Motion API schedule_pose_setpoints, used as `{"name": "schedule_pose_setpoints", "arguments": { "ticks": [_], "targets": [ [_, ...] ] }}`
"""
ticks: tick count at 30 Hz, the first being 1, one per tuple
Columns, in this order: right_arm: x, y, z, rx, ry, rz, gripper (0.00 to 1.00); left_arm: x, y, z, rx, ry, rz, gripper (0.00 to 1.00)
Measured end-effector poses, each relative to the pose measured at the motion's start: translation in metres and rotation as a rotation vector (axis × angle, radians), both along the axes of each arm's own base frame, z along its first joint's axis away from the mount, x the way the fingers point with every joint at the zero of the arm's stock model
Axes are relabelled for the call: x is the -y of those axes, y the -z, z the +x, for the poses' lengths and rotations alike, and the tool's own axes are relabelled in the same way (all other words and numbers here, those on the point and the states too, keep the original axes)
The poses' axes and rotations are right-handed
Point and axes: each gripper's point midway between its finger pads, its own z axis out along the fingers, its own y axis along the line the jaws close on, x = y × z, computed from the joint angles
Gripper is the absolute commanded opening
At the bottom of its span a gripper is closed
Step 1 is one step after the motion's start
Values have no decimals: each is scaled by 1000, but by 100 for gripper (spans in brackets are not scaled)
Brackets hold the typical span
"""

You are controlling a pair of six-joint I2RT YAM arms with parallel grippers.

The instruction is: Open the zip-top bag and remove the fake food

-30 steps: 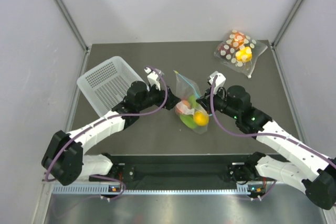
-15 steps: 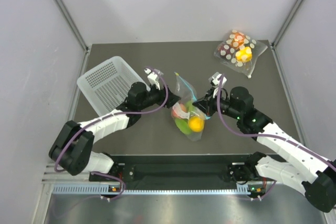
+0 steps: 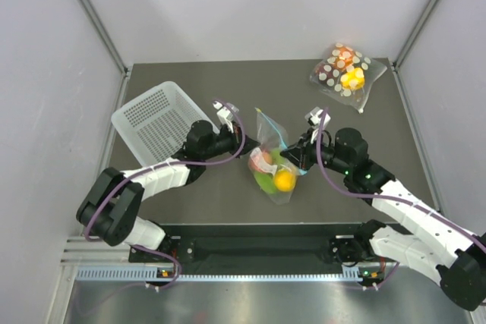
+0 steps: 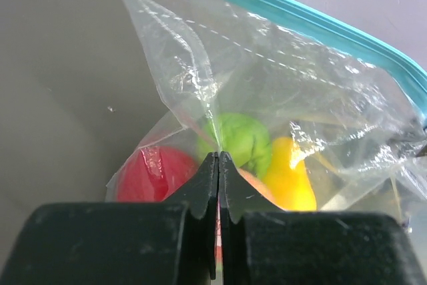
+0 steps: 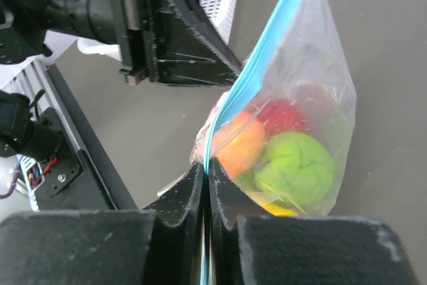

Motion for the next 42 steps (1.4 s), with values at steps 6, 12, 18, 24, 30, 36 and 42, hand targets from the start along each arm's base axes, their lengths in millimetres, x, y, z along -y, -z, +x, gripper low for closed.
{"name": "schedule_pose_setpoints", "arguments": {
  "ticks": [6, 12, 18, 24, 30, 36, 42],
  "targets": [
    [18, 9, 6, -2, 59, -74, 83, -3, -7, -14, 28, 52, 10, 0],
    [32, -23, 17, 94, 95, -171, 86, -2, -24, -37, 54, 169, 35, 0],
    [24, -74, 38, 227, 86, -189, 70, -6, -32, -57, 79, 262, 76, 0],
    [2, -67, 61, 221, 14, -253, 63, -11, -35, -69, 96, 301, 94, 0],
    [-24, -46, 66, 175, -136, -282, 59, -11, -41, -73, 132, 320, 90, 0],
    [-39, -37, 62, 159, -236, -264, 53, -12, -37, -75, 127, 326, 95, 0],
    [-53, -32, 59, 153, -293, -248, 50, -12, -37, -76, 131, 332, 95, 0]
  ]
}}
